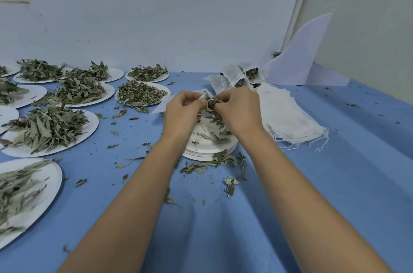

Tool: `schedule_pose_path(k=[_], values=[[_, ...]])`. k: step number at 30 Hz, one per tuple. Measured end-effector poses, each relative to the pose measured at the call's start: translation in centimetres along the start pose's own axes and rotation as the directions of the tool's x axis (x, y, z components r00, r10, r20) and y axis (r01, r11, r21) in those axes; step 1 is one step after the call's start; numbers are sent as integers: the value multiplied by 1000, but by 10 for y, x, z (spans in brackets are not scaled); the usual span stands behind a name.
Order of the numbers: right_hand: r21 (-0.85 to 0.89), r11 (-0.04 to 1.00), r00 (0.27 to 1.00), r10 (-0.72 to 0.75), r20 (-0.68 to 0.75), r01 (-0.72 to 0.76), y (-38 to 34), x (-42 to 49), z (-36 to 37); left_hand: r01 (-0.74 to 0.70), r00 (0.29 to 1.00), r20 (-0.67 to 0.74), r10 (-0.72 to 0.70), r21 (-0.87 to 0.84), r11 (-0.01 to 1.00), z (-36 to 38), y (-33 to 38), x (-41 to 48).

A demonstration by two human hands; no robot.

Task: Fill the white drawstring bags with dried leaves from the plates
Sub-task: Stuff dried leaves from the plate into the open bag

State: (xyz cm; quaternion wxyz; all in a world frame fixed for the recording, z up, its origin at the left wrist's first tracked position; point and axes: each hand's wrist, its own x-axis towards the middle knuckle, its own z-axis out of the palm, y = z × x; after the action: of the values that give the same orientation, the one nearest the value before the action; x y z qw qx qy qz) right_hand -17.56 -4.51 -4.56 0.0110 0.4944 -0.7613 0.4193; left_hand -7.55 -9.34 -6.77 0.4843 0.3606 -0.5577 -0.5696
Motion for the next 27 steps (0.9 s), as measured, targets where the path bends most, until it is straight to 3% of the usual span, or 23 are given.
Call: schedule_pose_path(k=[6,12,17,23,27], values=[[-13,992,990,-126,66,127,-5,-1,0,5,997,80,3,-93,996,-1,1,-2],[71,977,963,-210,169,201,-4,-3,1,121,986,133,-100,-159,980,-6,3,3],[41,961,921,-274,278,274,-8,-6,5,183,979,124,-162,-181,966,-12,3,6],[251,962,945,-175,278,104,-9,-5,5,176,980,-53,-191,-202,963,-13,-2,13],[361,932,970,-64,235,-26,-2,-2,2,177,977,-74,-199,-233,956,-18,-5,18]])
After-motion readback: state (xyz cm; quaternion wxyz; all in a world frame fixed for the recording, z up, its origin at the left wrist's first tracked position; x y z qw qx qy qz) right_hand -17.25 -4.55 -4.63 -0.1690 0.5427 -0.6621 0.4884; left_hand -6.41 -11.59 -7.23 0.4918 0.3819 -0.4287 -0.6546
